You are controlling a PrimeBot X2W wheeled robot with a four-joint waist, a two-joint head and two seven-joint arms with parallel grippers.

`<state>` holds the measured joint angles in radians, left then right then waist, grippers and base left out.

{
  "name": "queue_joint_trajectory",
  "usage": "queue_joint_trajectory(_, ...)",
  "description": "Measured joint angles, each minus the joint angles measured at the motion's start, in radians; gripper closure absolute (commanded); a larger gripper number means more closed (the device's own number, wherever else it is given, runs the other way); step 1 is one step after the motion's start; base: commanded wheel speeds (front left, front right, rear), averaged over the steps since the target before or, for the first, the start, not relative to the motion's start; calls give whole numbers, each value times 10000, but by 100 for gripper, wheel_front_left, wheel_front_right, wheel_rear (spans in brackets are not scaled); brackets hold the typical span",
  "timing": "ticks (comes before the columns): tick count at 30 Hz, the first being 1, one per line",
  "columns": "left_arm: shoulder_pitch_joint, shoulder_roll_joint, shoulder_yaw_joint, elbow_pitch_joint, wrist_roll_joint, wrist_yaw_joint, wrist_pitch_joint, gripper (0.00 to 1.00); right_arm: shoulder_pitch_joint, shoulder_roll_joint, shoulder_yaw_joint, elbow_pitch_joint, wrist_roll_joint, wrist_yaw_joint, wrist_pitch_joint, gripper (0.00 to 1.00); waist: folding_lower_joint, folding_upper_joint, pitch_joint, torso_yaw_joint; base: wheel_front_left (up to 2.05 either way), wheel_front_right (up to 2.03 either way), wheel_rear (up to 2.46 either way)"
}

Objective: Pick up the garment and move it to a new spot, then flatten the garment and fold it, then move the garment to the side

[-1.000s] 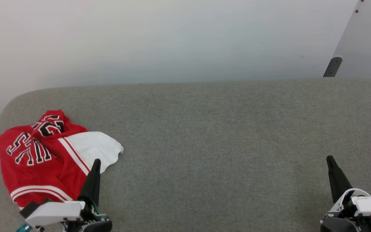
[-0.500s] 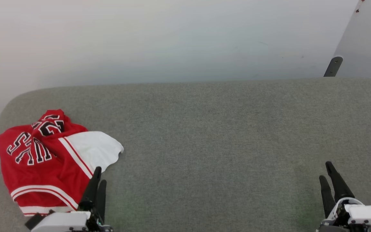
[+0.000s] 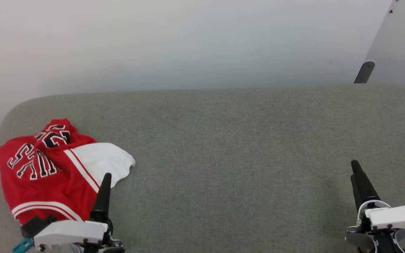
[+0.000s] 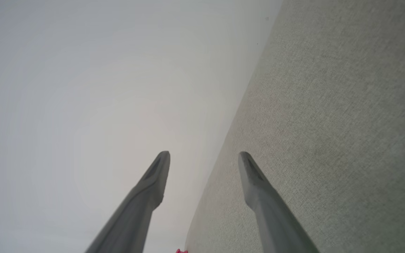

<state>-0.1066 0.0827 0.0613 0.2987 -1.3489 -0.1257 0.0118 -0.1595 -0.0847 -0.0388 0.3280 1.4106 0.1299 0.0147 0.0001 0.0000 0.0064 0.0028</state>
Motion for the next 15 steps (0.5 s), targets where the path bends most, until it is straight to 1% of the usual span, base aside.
queue_joint_trajectory(9,-105,-48,59,-311,2180,25,-351,0,-114,-113,203,-328,-1958,0,-370,0,0,0,17,20,0,0,0)
queue_joint_trajectory(15,-115,-92,96,-385,3298,25,-568,0,-198,-221,351,-280,-3254,0,-591,0,0,0,45,16,0,0,0)
